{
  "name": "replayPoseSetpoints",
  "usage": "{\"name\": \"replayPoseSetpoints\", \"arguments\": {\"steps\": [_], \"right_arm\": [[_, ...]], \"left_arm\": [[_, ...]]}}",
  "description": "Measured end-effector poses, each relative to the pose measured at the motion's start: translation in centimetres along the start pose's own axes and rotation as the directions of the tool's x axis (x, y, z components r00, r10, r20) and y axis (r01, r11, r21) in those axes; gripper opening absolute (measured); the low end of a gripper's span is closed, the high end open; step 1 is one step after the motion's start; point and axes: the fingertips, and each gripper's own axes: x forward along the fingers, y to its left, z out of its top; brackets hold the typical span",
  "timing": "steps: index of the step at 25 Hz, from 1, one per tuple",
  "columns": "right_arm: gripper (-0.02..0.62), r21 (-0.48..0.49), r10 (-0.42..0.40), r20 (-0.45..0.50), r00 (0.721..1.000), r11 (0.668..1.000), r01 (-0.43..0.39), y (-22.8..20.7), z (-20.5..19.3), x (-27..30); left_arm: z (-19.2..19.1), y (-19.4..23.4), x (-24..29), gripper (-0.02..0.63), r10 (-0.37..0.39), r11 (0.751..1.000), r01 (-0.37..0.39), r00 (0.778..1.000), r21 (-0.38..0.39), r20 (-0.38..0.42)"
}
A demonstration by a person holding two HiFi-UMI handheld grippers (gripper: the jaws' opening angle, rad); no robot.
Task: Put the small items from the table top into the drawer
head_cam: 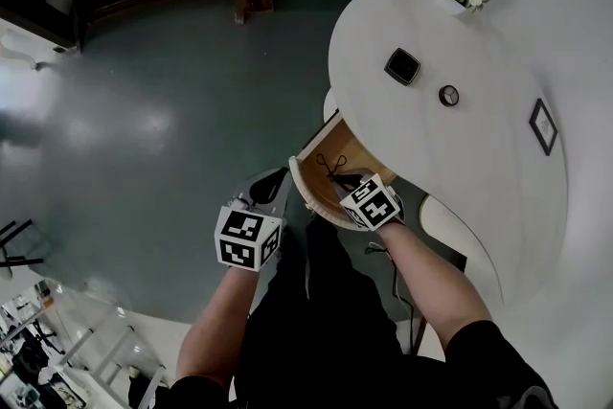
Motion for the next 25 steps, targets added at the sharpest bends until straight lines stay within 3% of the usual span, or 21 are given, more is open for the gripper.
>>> {"name": "replayPoseSetpoints", "arguments": {"steps": [7,11,18,25], "right_arm": [[0.032,-0.064,0.013,-0.112,0.994,0.998,-0.02,-0.9,-2.0,2.7],[0.032,-0.037,0.008,-0.154,0.988,0.999,-0.014,-1.5,-3.1,4.0],[0.032,-0.143,-0.033,-0.259,0.965,0.99,-0.004,-1.9,-4.0,6.3],[0.032,-0.151,-0.047,-0.288,0.957,0.988,0.003,-2.7,-4.8,7.3]], "left_arm": [[-1.0,0.2,0.3,0.012,0.006,1.0,-0.006,1.0,-0.012,-0.012],[-1.2,0.3,0.4,0.012,0.013,1.0,-0.014,1.0,-0.019,-0.016],[-1.7,0.4,0.1,0.012,0.022,0.999,-0.023,1.0,-0.029,-0.021],[-2.2,0.7,-0.3,0.011,0.032,0.999,-0.033,0.999,-0.042,-0.018]]}}
